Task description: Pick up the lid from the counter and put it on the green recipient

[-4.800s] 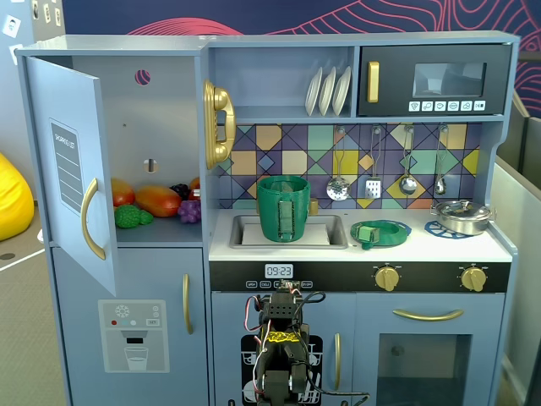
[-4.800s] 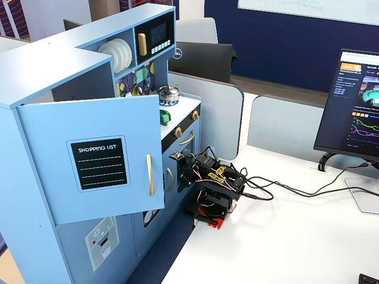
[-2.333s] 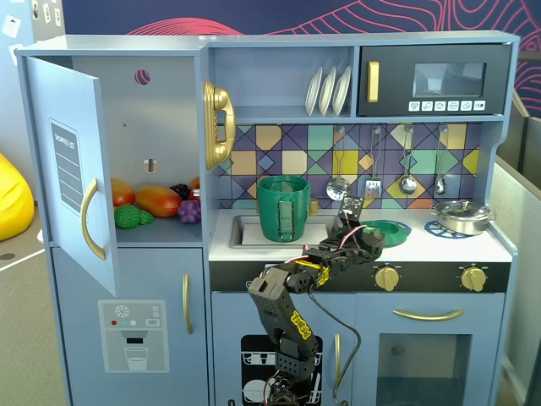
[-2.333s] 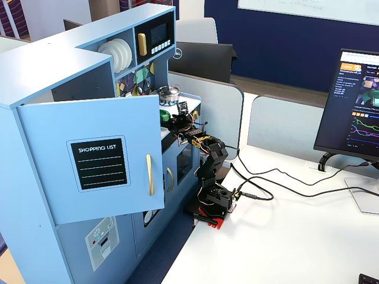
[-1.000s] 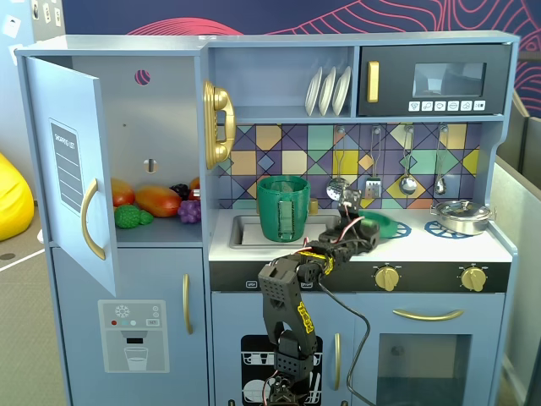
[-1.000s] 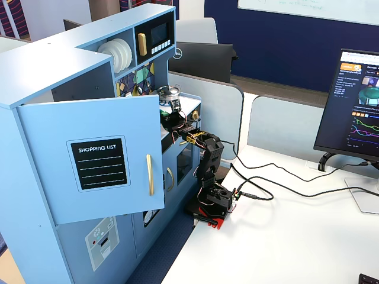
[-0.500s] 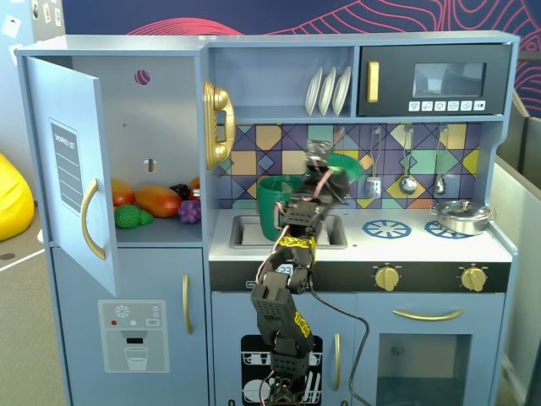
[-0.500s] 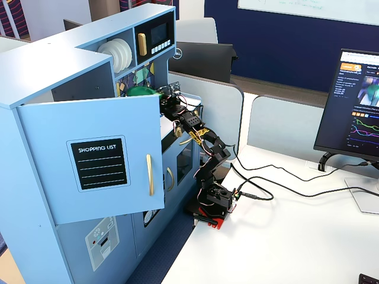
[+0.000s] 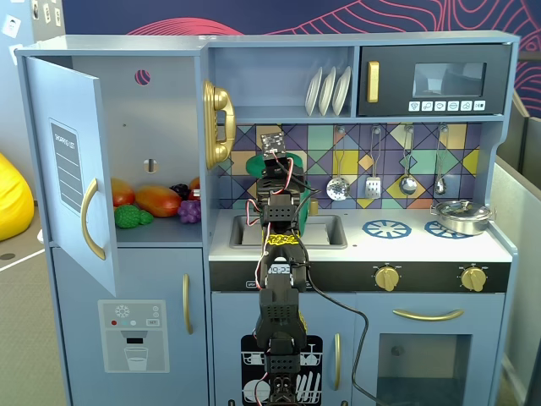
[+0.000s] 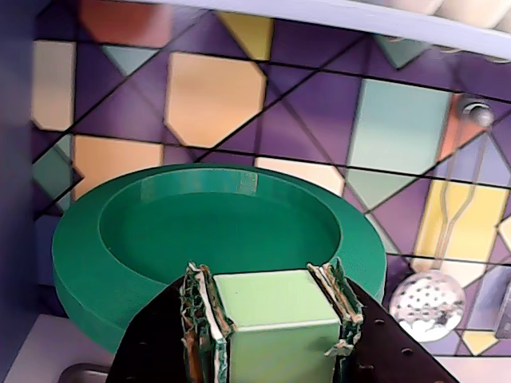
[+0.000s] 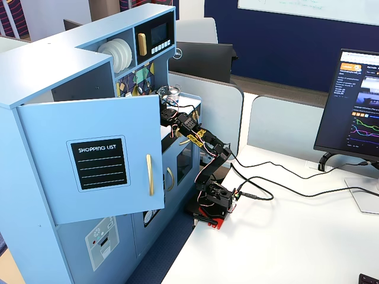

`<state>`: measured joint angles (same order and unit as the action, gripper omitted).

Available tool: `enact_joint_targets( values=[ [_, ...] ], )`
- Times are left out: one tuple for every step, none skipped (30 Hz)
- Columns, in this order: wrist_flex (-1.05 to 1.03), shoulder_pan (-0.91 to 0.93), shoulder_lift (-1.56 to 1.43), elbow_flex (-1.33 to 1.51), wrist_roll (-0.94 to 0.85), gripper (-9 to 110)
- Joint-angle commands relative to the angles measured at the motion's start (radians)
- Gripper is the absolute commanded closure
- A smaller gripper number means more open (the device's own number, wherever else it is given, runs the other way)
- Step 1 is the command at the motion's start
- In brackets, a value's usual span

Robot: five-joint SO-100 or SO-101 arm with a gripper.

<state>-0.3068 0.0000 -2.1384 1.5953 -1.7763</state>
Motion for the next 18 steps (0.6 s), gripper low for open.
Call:
enact_joint_targets(
  values=[
    [0.002,-0.005,0.003,-0.077,-0.009,101],
    [0.002,0.003,0.006,-0.075,-0.006,101],
    [0.002,0.009,0.008,-0.072,-0.005,101],
    [0.002,0.02,0.009,-0.069,-0.002,101],
    [0.002,0.028,0.012,-0.066,0.003,101],
    [0.002,0.037,0.014,-0.064,0.008,101],
    [0.002,0.044,0.015,-0.063,0.012,101],
    [0.002,0.049,0.018,-0.063,0.015,101],
    [0.002,0.055,0.021,-0.063,0.018,101],
    [0.002,0.061,0.025,-0.063,0.018,101],
    [0.002,0.066,0.026,-0.063,0.021,101],
    [-0.002,0.069,0.028,-0.063,0.025,101],
    [-0.006,0.072,0.029,-0.061,0.025,101],
    [-0.006,0.075,0.031,-0.06,0.021,101],
    [-0.006,0.078,0.031,-0.058,0.021,101],
    [-0.009,0.083,0.032,-0.057,0.021,101],
    [-0.012,0.086,0.032,-0.054,0.021,101],
    [-0.015,0.089,0.032,-0.052,0.026,101]
  ],
)
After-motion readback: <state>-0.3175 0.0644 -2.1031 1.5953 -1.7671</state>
